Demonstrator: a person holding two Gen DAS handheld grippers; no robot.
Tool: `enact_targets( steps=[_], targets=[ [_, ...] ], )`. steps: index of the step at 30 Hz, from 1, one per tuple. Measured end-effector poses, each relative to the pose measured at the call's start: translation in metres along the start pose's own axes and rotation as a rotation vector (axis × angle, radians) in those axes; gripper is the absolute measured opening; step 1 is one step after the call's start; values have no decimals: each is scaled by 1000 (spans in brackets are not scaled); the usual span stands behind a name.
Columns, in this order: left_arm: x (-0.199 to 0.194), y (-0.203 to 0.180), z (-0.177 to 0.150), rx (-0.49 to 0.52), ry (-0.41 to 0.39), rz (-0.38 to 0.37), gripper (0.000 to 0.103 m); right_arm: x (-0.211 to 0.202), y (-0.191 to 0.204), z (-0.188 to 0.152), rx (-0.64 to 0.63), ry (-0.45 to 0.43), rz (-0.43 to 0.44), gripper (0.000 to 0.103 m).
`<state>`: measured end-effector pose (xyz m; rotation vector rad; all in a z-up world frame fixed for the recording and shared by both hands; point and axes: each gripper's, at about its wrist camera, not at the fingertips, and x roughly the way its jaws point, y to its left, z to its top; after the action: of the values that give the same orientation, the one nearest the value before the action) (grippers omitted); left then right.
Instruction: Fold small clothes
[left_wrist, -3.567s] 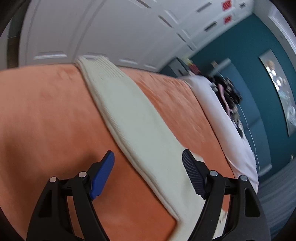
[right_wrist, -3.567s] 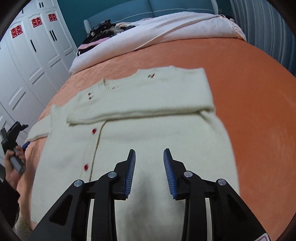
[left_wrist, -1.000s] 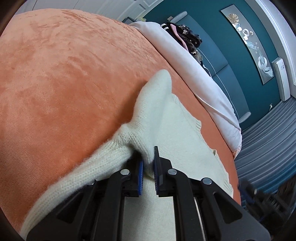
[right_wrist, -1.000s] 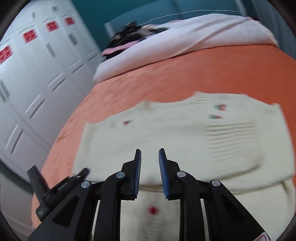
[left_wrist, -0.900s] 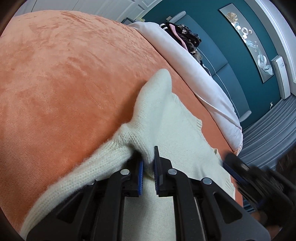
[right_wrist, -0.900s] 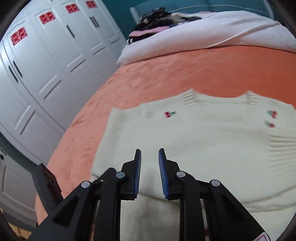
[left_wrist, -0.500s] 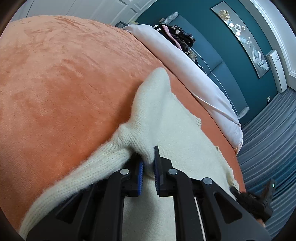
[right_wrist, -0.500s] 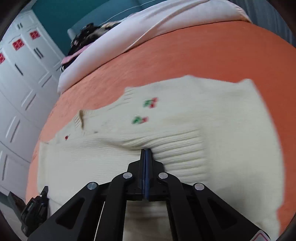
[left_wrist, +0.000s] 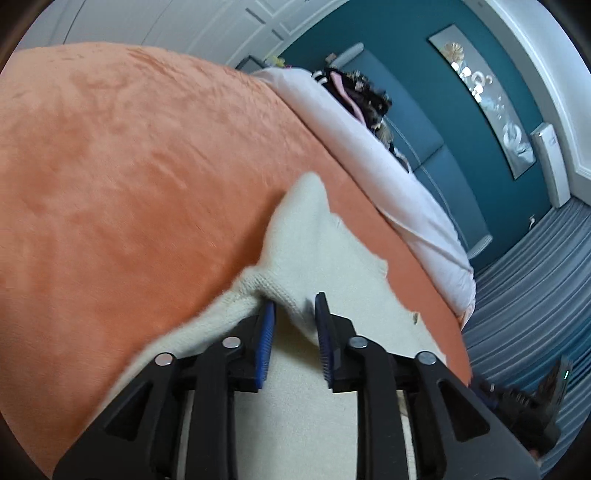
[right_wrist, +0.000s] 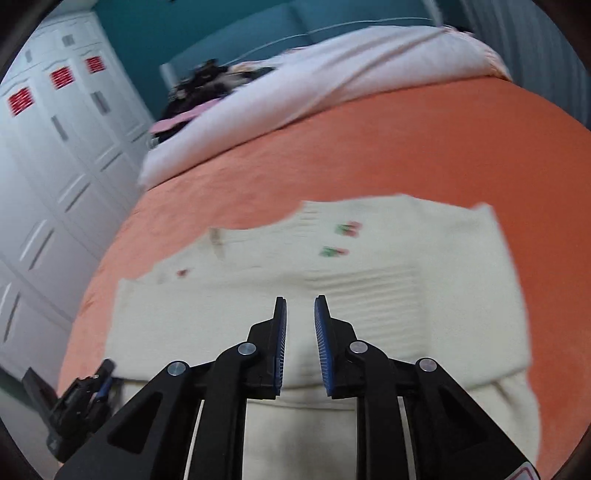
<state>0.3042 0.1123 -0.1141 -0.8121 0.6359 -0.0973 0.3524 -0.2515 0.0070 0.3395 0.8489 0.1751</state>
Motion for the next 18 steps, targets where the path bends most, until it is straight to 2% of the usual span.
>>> enact_targets(
  steps=[2, 3, 6, 9, 12, 14, 18],
  targets=[
    [2, 11, -1, -33, 13, -8, 21, 41, 58, 6, -89, 90, 134, 18],
    [4, 15, -1, -37, 13, -5, 19, 63, 83, 5, -115, 130, 163, 18],
    [5, 13, -3, -15, -4, 7, 19, 138, 149, -2, -233, 255, 155, 17],
    [6, 15, -7, -9, -19, -4, 19, 195, 189, -7, -293, 337, 112, 16],
    [7, 18, -11, -5, -30, -7, 18, 228, 214, -6, -386, 305, 42, 16],
    [8, 18, -13, 7, -34, -2, 18, 244, 224, -2, -413, 293, 4, 12],
    [11, 19, -15, 14, -39, -8, 18, 249, 223, 9, -416, 281, -5, 5]
  ],
)
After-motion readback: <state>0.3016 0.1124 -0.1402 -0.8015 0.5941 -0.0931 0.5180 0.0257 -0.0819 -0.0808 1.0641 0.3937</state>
